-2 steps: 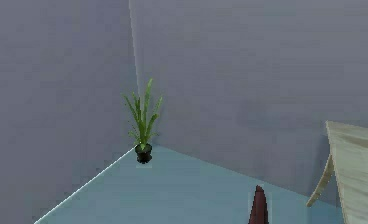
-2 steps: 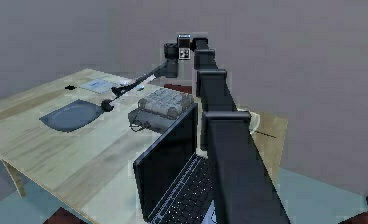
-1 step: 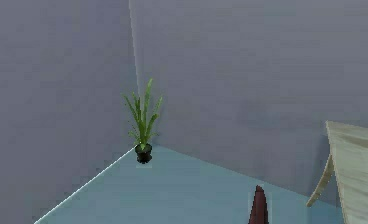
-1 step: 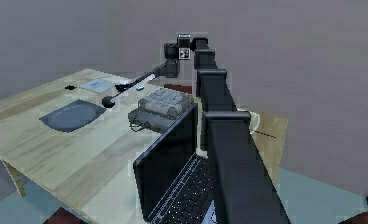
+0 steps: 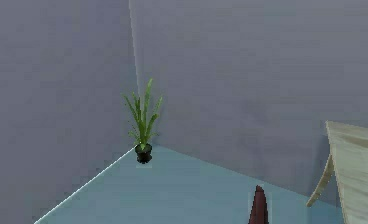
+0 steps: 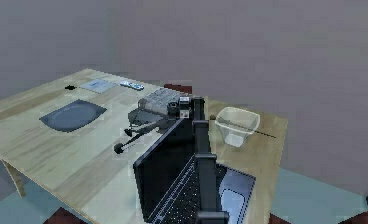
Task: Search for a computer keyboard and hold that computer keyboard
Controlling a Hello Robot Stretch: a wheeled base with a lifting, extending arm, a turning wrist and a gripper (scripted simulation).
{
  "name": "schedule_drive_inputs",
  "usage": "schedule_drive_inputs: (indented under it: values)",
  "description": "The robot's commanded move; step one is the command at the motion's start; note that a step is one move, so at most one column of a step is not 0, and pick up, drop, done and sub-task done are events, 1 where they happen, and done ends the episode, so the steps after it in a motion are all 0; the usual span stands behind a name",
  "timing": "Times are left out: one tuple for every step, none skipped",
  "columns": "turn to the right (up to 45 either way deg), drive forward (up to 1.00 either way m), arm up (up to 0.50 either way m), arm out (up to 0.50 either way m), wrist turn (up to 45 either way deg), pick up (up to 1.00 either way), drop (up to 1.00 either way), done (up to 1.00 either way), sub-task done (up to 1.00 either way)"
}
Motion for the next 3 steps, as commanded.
schedule_drive_inputs:
  values:
    - [0.0,0.00,0.00,0.00,0.0,1.00,0.00,0.00,0.00]
    - [0.0,0.00,0.10,0.00,0.0,0.00,0.00,0.00,0.00]
    - [0.0,0.00,-0.10,0.00,0.0,0.00,0.00,0.00,0.00]
